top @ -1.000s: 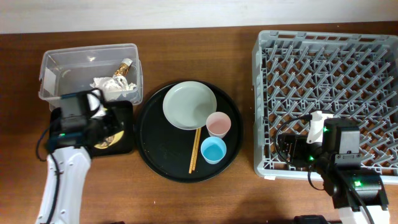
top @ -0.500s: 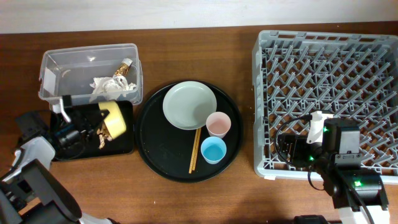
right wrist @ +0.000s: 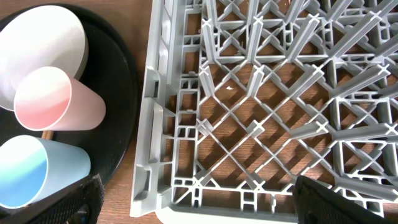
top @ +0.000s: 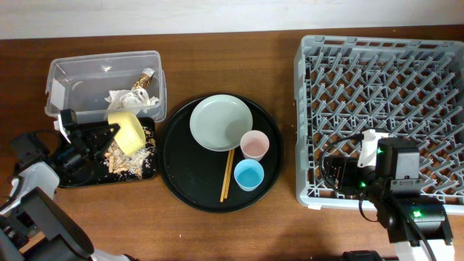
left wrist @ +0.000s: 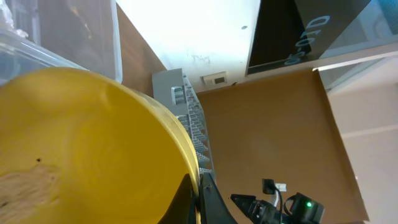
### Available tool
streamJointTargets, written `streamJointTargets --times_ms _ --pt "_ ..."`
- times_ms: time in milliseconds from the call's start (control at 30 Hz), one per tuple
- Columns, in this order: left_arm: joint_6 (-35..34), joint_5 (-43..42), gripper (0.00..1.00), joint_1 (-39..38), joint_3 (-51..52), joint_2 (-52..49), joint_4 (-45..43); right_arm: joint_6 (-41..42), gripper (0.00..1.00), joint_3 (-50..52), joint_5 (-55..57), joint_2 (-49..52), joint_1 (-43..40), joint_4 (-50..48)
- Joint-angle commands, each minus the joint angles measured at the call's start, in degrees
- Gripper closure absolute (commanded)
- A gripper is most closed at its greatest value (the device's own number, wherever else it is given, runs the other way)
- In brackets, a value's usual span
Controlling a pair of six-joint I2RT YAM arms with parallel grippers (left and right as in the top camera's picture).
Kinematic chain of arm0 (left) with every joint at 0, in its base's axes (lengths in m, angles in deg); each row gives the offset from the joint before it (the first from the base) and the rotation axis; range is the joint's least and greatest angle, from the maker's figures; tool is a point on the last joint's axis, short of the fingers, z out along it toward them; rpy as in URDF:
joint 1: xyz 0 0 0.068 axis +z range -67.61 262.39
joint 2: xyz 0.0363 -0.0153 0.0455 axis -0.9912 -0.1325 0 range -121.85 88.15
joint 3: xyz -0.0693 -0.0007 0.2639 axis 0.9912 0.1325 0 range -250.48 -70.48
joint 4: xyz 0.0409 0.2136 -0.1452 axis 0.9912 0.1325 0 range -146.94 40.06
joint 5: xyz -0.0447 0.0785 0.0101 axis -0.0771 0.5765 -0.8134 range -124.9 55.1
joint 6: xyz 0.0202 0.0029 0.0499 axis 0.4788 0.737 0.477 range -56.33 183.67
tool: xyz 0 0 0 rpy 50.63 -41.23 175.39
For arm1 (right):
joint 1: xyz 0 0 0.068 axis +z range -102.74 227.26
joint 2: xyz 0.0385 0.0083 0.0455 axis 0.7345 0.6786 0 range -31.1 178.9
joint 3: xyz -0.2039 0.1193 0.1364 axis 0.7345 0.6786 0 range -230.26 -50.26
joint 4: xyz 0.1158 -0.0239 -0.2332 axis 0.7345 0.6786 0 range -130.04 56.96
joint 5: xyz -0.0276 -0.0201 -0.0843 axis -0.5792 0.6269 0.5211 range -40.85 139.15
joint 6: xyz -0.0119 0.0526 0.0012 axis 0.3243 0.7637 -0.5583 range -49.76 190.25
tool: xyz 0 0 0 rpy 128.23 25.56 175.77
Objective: Sort waste into correct bins and load items into the dishwasher rack
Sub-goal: 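Tip the yellow bowl over the black tray to dump scraps, then return the empty yellow bowl to the round tray with left gripper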
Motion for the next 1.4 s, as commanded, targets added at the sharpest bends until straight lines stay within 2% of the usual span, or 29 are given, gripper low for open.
streamJointTargets --times_ms 0,67,100,133,167,200,233,267,300,333,400,467,500,700,833,900,1000,1067,1133,1200,1367 --pt "-5.9 8.4 1.0 0.5 -0.9 -0.2 -0.4 0.0 0.02 -1.1 -0.3 -0.2 0.3 0.0" --pt "-3.3 -0.6 1.0 0.4 -0.9 -0.2 -3.1 0.0 0.02 -1.1 -0.3 -0.2 0.3 0.0" --pt "-2.5 -2.3 1.0 0.4 -0.9 0.0 -4.0 0.0 0.02 -1.1 -0.3 -0.2 0.3 0.0" --pt "-2.7 0.7 1.0 0.5 -0.9 -0.1 -4.4 0.0 0.02 -1.1 -0.3 -0.2 0.3 0.0" --pt "-5.7 5.3 1.0 0.5 -0.9 -0.1 -3.6 0.0 0.02 -1.1 -0.3 -0.2 0.3 0.0" --pt "-8.9 3.5 1.0 0.5 -0.9 -0.1 -4.2 0.0 0.02 -1.1 -0.3 -0.2 0.3 0.1" --pt "-6.1 -2.4 1.0 0.2 -0.9 -0.1 -7.2 0.0 0.02 -1.1 -0.3 -0.2 0.3 0.2" --pt "-6.1 -1.9 1.0 0.0 -0.9 0.3 -7.4 0.0 0.02 -1.1 -0.3 -0.2 0.3 0.2" --pt "-9.6 4.7 1.0 0.2 -0.9 0.3 -6.7 0.0 0.02 -1.1 -0.3 -0.2 0.3 0.2" --pt "-12.8 6.8 1.0 0.5 -0.9 0.3 -5.9 0.0 0.02 -1.1 -0.3 -0.2 0.3 0.2" --pt "-10.0 -2.0 1.0 0.3 -0.9 0.3 -10.3 0.0 0.02 -1.1 -0.3 -0.2 0.3 0.2" --pt "-14.1 4.0 1.0 0.9 -0.9 0.3 -8.4 0.0 0.02 -1.1 -0.3 -0.2 0.3 0.2" --pt "-12.3 -2.4 1.0 0.6 -0.9 0.3 -11.1 0.0 0.02 -1.1 -0.3 -0.2 0.3 0.3" --pt "-13.3 -0.9 1.0 -3.9 -0.9 5.4 -11.0 0.0 0.02 -1.1 -0.3 -0.2 0.3 0.2" --pt "-14.1 13.1 1.0 -14.1 -0.9 11.9 -10.4 0.0 0.02 -1.1 -0.3 -0.2 0.3 0.2" --pt "-13.9 24.8 1.0 -22.8 -0.9 13.2 -8.3 0.0 0.01 -1.1 -0.3 -0.2 0.3 0.2" --pt "-9.4 40.4 1.0 -34.0 -0.9 13.1 -3.5 0.0 0.02 -1.1 -0.3 -0.2 0.3 0.2" --pt "-4.4 58.1 1.0 -44.0 -0.9 13.1 2.7 0.0 0.02 -1.1 -0.3 -0.2 0.3 0.2" --pt "-3.1 68.3 1.0 -49.9 -0.9 13.1 5.7 0.0 0.02 -1.1 -0.3 -0.2 0.3 0.2" --pt "-3.1 75.3 1.0 -54.8 -0.9 13.1 8.4 0.0 0.02 -1.1 -0.3 -0.2 0.3 0.2" --pt "-3.2 81.9 1.0 -62.9 -0.9 11.5 11.0 0.0 0.02 -1.1 -0.3 -0.2 0.3 0.2"
